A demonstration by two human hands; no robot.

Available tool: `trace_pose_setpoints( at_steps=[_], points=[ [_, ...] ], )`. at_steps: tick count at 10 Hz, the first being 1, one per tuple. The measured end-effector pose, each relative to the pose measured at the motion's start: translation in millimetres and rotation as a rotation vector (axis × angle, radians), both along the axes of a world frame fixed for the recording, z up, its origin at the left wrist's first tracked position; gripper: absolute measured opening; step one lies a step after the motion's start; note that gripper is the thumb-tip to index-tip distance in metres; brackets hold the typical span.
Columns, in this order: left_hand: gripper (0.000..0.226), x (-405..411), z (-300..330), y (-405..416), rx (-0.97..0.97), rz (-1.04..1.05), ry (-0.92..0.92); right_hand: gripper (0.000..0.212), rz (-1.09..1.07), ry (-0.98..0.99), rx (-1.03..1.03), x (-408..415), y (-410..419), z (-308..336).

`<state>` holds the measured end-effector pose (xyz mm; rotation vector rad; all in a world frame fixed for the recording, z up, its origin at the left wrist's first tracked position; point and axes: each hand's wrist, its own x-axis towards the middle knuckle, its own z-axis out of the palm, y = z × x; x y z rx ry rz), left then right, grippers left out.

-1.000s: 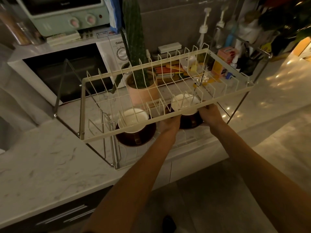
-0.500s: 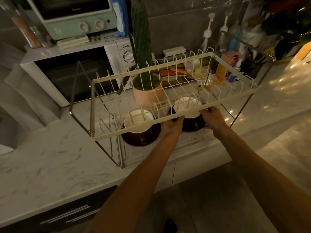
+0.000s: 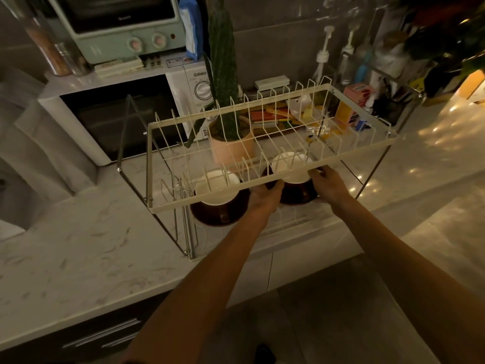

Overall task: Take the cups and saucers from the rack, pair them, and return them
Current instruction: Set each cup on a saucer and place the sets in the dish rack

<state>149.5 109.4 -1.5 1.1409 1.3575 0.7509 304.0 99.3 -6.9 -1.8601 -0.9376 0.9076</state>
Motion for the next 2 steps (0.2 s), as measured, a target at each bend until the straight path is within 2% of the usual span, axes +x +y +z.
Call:
trace_pose_setpoints(
  at_steps=[2],
  points=[
    [0.048, -21.4, -3.9, -2.8, 0.028, -0.256, 0.231, 0.049, 0.054, -0.239, 0.003, -4.2, -9.7, 6.3]
  ],
)
